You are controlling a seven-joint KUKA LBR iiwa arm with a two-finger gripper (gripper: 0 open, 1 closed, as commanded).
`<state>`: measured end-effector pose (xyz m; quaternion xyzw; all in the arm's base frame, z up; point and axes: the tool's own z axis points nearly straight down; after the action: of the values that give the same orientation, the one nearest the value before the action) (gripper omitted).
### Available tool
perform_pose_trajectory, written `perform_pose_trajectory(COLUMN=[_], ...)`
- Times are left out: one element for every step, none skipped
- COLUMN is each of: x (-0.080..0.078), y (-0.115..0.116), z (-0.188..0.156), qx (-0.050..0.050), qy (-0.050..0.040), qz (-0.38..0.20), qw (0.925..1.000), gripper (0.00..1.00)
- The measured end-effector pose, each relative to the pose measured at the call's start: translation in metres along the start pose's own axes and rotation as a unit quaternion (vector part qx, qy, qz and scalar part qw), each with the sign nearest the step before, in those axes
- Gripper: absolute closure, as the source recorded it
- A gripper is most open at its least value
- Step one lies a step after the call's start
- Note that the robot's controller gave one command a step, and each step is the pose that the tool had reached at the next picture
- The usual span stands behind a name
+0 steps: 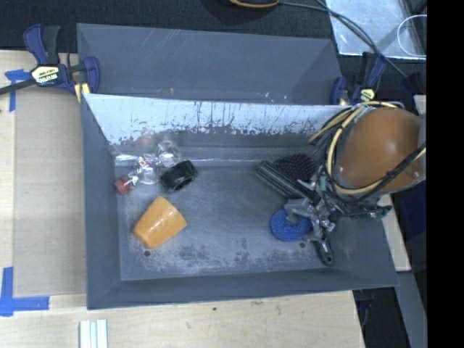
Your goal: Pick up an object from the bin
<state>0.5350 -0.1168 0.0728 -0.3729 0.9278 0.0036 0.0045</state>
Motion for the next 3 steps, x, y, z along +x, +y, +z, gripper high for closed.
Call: perform_pose_trajectory(x=[-0.0002, -0.0001, 0.0009], y=[0.0002, 0.0006, 0.0006], z=[0.0, -0.002, -0.0093], qx=[0.0, 0.0, 0.0], qy=[0.0003, 0.0002, 0.0014], qz=[0.0, 0.0, 0.0], qw=[1.0, 1.0, 1.0], gripper=[1.0, 1.0, 1.0])
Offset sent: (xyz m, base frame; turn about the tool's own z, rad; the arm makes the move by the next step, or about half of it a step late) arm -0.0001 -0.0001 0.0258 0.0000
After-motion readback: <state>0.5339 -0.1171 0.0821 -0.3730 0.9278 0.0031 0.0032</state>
